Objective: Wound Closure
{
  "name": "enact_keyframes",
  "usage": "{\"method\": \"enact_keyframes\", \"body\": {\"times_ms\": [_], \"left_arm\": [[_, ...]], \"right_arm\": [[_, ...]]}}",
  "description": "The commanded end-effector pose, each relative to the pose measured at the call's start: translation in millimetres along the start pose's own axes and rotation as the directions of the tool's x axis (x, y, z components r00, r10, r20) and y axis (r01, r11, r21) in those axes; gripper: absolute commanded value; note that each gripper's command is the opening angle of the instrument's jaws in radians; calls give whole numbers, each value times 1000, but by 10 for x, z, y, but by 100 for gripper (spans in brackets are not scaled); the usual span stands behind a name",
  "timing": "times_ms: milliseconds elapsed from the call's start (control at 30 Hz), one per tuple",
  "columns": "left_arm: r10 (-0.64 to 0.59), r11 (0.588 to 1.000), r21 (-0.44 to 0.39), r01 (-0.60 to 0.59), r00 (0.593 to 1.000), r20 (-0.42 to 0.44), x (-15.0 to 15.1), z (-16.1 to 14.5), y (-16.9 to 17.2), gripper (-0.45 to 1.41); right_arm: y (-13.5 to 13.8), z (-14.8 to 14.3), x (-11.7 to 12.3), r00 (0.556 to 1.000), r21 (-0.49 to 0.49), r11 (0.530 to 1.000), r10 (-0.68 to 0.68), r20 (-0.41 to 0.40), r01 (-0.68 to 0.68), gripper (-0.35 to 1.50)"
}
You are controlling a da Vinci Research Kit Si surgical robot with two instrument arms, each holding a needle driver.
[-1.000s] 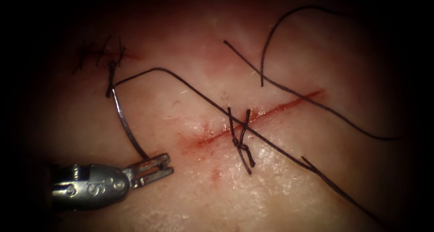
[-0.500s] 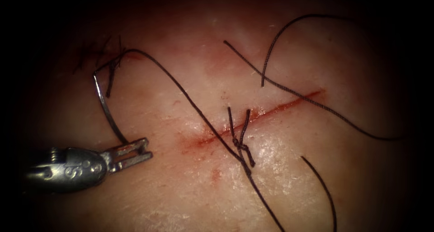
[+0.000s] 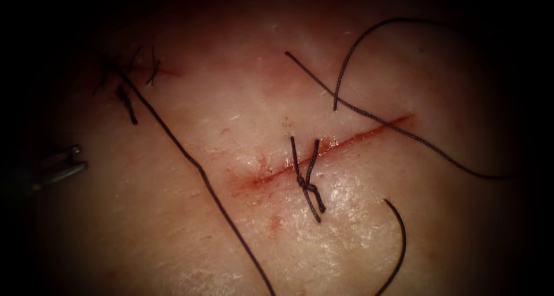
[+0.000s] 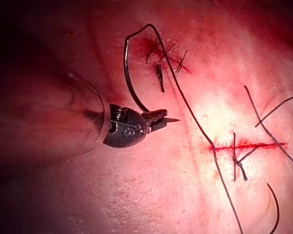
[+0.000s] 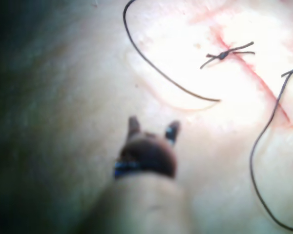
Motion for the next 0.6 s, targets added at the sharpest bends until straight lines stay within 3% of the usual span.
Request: {"method": "enact_keyframes", "body": {"times_ms": [33,300,600], "left_arm": [[-8,1000,-11,8,1000,-5,0,12,14,-45],[-19,999,-38,18,999,-33,19,43,28,-45],[-17,999,-38,15,999,-41,17,50,31,-45]], "right_arm": [[15,30,-10,1000,-17,999,-30,-6,30,127],[60,86,-58,997,-59,996,-70,-32,68,129],[61,115,-56,994,-64,993,-101,-30,99,129]]}}
